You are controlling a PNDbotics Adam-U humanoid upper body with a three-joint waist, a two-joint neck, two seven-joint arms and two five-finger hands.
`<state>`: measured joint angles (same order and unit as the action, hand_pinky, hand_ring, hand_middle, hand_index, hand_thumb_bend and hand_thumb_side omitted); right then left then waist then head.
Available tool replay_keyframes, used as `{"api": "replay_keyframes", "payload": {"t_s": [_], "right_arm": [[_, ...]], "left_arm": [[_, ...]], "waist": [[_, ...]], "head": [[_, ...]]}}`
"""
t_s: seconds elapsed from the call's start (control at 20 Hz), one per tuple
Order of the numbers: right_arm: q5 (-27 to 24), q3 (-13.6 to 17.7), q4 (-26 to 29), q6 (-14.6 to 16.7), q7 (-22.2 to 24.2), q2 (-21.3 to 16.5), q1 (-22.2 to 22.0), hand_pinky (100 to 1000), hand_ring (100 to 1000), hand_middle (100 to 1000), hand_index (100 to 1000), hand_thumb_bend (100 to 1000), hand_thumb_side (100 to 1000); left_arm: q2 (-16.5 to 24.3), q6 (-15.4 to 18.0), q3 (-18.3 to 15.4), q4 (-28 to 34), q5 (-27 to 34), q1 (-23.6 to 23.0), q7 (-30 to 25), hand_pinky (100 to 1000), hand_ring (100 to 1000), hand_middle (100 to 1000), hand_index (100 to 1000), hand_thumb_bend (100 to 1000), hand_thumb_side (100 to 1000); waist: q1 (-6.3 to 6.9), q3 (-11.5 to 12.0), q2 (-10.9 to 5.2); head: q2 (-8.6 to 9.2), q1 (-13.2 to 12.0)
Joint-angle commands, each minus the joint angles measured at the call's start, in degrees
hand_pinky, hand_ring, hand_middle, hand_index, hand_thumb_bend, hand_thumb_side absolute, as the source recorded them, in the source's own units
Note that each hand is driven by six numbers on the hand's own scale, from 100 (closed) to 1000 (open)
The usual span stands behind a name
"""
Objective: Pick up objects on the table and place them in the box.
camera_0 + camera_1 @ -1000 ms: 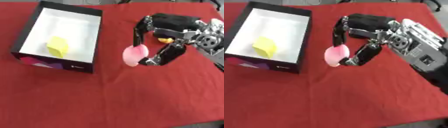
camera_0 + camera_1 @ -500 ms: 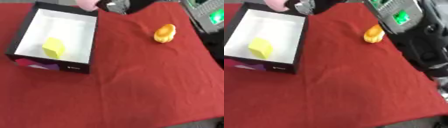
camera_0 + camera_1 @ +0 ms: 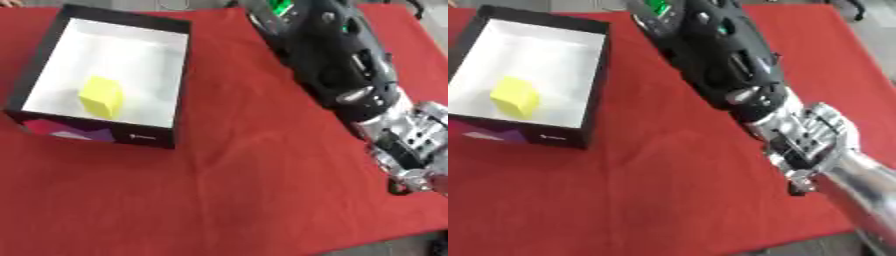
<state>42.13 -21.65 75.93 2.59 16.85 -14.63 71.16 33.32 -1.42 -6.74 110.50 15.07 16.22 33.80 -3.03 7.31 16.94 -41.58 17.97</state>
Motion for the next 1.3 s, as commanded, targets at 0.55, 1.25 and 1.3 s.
{"api": "replay_keyframes", "payload": {"t_s": [0.55, 1.25, 1.3], "right_arm": [[15.8, 0.5, -18.7, 8.6, -1.8, 10.4, -3.8, 731, 560, 510, 583, 395, 100], [12.3, 2.9, -14.1, 5.3, -3.5, 7.9, -3.4, 868, 838, 838, 877, 481, 320], [11.2, 3.2, -12.9, 4.8, -3.5, 7.3, -3.1, 869, 838, 838, 877, 481, 317]], "left_arm": [[2.5, 0.7, -1.9, 2.1, 0.5, 1.5, 2.1, 834, 698, 745, 819, 817, 588], [2.3, 0.5, -1.8, 1.7, 0.5, 0.8, 2.2, 835, 696, 745, 818, 826, 582], [2.3, 0.5, -1.9, 1.7, 0.5, 0.7, 2.3, 835, 697, 745, 818, 826, 581]], "waist": [[0.61, 1.5, -0.7], [0.89, 0.6, -0.96], [0.9, 0.6, -1.03]], "head": [[1.03, 1.8], [1.42, 1.6], [1.43, 1.6]]}}
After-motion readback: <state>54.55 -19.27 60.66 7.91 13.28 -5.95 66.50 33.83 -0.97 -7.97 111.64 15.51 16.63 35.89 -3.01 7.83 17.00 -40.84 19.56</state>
